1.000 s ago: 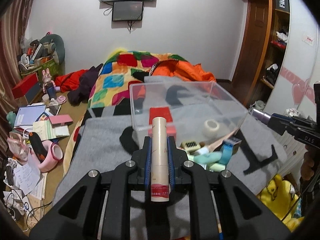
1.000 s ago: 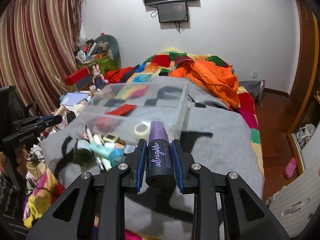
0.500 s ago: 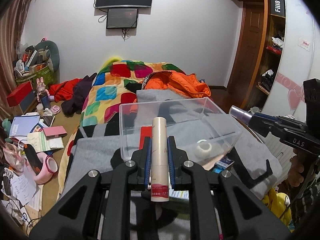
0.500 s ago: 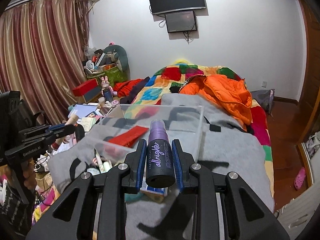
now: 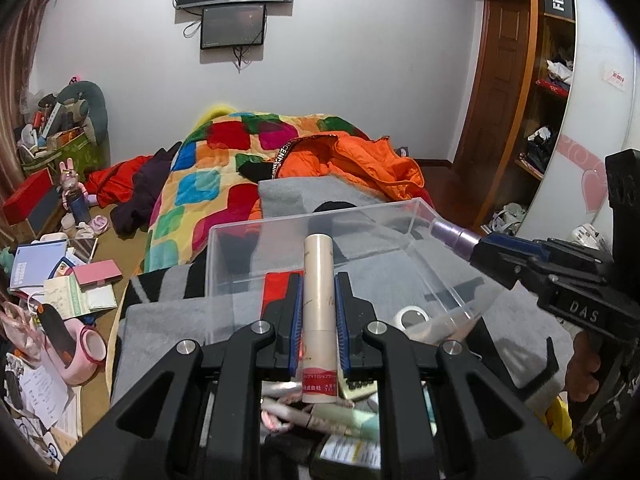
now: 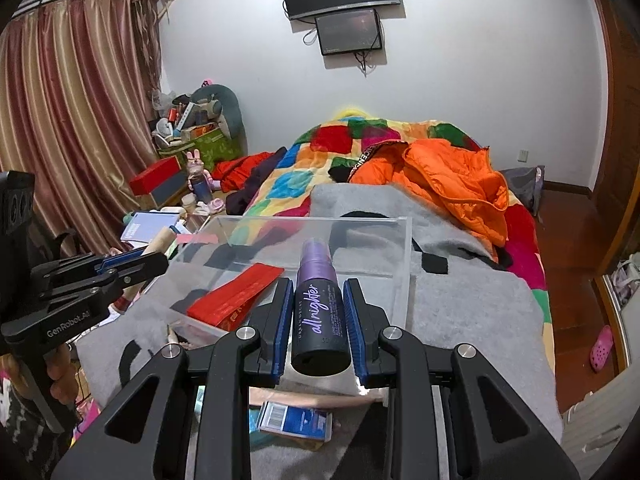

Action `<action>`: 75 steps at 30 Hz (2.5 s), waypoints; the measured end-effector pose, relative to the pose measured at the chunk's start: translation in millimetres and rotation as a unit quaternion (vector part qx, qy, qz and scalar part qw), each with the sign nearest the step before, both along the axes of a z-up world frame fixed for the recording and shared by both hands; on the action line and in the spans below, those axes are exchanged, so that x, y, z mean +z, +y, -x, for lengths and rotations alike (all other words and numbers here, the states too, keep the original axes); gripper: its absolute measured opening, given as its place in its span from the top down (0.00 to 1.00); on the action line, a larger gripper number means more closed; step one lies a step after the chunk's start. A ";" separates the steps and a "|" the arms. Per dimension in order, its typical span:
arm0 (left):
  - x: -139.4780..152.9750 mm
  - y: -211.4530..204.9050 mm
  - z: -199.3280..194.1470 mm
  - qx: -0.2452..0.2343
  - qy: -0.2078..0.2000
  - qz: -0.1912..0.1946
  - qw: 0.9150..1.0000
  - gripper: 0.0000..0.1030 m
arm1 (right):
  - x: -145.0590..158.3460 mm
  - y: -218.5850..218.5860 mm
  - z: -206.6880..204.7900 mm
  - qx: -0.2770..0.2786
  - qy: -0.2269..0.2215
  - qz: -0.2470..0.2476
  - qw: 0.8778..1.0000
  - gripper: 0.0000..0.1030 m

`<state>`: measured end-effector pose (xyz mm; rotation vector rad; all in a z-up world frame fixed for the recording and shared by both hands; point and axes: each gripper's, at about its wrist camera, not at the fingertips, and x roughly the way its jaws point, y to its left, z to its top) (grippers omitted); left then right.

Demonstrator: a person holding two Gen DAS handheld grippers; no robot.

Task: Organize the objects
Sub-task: 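Lower the beige tube and purple spray bottle into the clear box and release, then grasp the green glass bottle with the left gripper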

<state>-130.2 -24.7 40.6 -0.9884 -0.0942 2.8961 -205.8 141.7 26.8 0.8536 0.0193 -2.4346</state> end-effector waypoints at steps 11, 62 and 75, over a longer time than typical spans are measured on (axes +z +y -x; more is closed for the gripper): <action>-21.6 11.3 46.3 -0.015 -0.040 -0.003 0.999 0.86 | -24.2 -19.3 28.5 -0.015 -0.030 -0.039 0.999 0.77; -17.4 12.2 -21.8 -0.029 -0.035 0.019 0.999 0.32 | -9.4 -8.5 -42.0 -0.033 0.027 -0.077 0.996 0.35; -60.0 17.4 -56.7 -0.042 -0.078 -0.007 0.996 0.27 | -47.6 -0.7 -49.4 -0.032 -0.044 -0.062 0.997 0.33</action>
